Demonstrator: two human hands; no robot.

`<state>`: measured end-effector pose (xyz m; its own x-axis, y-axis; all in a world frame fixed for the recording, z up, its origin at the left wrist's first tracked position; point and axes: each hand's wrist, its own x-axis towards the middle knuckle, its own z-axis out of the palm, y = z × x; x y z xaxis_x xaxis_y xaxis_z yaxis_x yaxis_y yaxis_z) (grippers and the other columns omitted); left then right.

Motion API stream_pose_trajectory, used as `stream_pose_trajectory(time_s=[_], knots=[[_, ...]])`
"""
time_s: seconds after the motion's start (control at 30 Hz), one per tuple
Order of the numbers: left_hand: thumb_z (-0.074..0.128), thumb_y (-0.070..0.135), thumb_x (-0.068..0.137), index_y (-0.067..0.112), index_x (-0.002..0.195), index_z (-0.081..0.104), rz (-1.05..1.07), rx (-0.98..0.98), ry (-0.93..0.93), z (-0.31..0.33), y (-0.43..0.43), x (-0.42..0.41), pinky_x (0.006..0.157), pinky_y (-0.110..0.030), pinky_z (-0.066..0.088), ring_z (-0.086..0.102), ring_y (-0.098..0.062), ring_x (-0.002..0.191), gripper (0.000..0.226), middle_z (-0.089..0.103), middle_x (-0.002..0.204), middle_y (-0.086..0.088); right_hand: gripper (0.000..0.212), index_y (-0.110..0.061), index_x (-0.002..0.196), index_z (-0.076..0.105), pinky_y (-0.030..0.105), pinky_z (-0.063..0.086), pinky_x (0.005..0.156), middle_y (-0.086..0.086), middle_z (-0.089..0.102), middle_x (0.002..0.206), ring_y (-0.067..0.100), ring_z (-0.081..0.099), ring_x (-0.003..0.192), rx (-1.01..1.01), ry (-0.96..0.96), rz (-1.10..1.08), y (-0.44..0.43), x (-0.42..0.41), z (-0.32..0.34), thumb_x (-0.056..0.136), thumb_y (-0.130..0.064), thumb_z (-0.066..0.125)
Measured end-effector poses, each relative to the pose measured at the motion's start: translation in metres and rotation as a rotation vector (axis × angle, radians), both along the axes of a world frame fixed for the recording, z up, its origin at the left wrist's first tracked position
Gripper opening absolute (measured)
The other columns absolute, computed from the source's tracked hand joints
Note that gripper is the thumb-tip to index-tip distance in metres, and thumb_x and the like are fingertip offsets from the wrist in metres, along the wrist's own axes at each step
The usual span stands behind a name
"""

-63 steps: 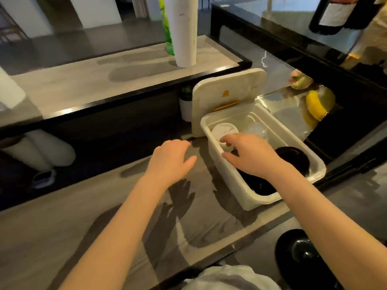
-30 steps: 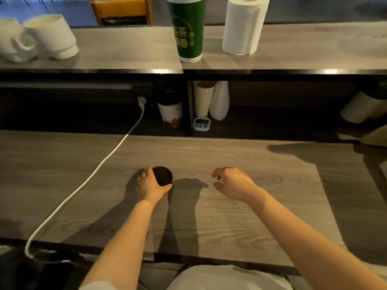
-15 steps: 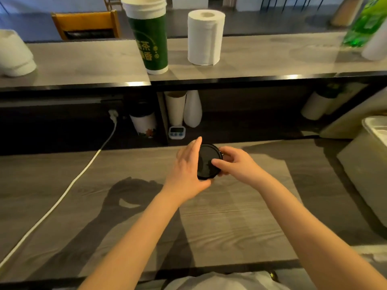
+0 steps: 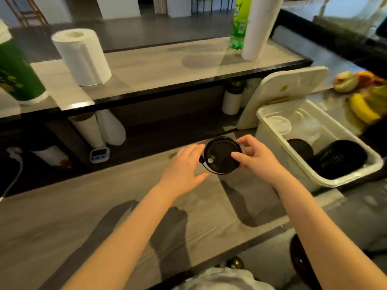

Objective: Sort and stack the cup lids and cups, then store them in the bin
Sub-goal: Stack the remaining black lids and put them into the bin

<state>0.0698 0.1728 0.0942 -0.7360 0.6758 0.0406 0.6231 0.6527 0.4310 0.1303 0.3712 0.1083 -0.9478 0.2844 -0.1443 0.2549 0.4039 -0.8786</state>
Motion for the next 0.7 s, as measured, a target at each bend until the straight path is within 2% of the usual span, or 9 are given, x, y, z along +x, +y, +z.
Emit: stream_pose_trajectory(time_s=[0.13, 0.23, 0.3, 0.37, 0.47, 0.6, 0.7], knots=[[0.055, 0.040, 0.091, 0.021, 0.149, 0.017, -0.054, -0.071, -0.030, 0.009, 0.067, -0.002, 0.115, -0.035, 0.024, 0.020, -0.017, 0.142, 0.073, 0.024, 0.154, 0.001, 0.018, -0.015, 0.105, 0.051, 0.014, 0.046, 0.050, 0.013, 0.056, 0.073, 0.008, 0.055, 0.057, -0.047, 0.056, -0.138, 0.071, 0.021, 0.010, 0.090, -0.012, 0.060], [0.053, 0.044, 0.091, 0.019, 0.147, 0.026, -0.105, -0.123, -0.046, 0.006, 0.116, -0.003, 0.115, -0.038, 0.026, 0.022, -0.019, 0.141, 0.067, 0.027, 0.153, 0.000, 0.020, -0.012, 0.109, 0.052, 0.014, 0.048, 0.049, 0.012, 0.055, 0.076, -0.001, 0.056, 0.050, -0.019, 0.075, -0.189, 0.128, 0.028, 0.019, 0.091, -0.011, 0.060], [0.052, 0.046, 0.091, 0.019, 0.147, 0.028, -0.126, -0.134, -0.048, 0.003, 0.149, 0.001, 0.116, -0.040, 0.025, 0.021, -0.019, 0.142, 0.067, 0.026, 0.154, -0.001, 0.020, -0.011, 0.109, 0.052, 0.013, 0.047, 0.047, 0.014, 0.053, 0.077, 0.005, 0.055, 0.052, 0.030, 0.081, -0.232, 0.163, 0.031, 0.025, 0.091, -0.011, 0.060], [0.051, 0.048, 0.091, 0.018, 0.147, 0.027, -0.132, -0.151, -0.052, 0.000, 0.179, 0.004, 0.116, -0.042, 0.023, 0.018, -0.019, 0.144, 0.067, 0.023, 0.155, -0.002, 0.021, -0.012, 0.109, 0.052, 0.019, 0.050, 0.054, 0.013, 0.053, 0.074, 0.014, 0.055, 0.058, 0.101, 0.053, -0.225, 0.195, 0.030, 0.030, 0.091, -0.015, 0.060], [0.047, 0.055, 0.090, 0.016, 0.150, 0.019, -0.139, -0.200, -0.087, -0.007, 0.216, 0.006, 0.116, -0.044, 0.022, 0.010, -0.021, 0.146, 0.077, 0.012, 0.159, -0.003, 0.019, -0.018, 0.107, 0.053, 0.037, 0.052, 0.072, 0.007, 0.057, 0.070, 0.021, 0.058, 0.063, 0.194, -0.088, -0.105, 0.238, 0.018, 0.031, 0.090, -0.020, 0.062], [0.046, 0.063, 0.086, 0.014, 0.151, 0.006, -0.101, -0.245, -0.117, -0.020, 0.241, 0.008, 0.117, -0.047, 0.020, 0.001, -0.022, 0.147, 0.091, -0.002, 0.160, -0.004, 0.013, -0.027, 0.090, 0.055, 0.030, 0.051, 0.061, 0.005, 0.060, 0.074, 0.021, 0.061, 0.062, 0.279, -0.280, 0.120, 0.271, -0.007, 0.023, 0.088, -0.019, 0.065], [0.046, 0.067, 0.083, 0.016, 0.151, 0.006, -0.072, -0.265, -0.077, -0.024, 0.243, 0.008, 0.116, -0.049, 0.019, 0.000, -0.022, 0.147, 0.094, -0.002, 0.160, -0.002, 0.013, -0.021, 0.098, 0.056, 0.037, 0.053, 0.065, 0.005, 0.059, 0.075, 0.022, 0.060, 0.058, 0.340, -0.390, 0.289, 0.275, -0.022, 0.014, 0.088, -0.018, 0.065]])
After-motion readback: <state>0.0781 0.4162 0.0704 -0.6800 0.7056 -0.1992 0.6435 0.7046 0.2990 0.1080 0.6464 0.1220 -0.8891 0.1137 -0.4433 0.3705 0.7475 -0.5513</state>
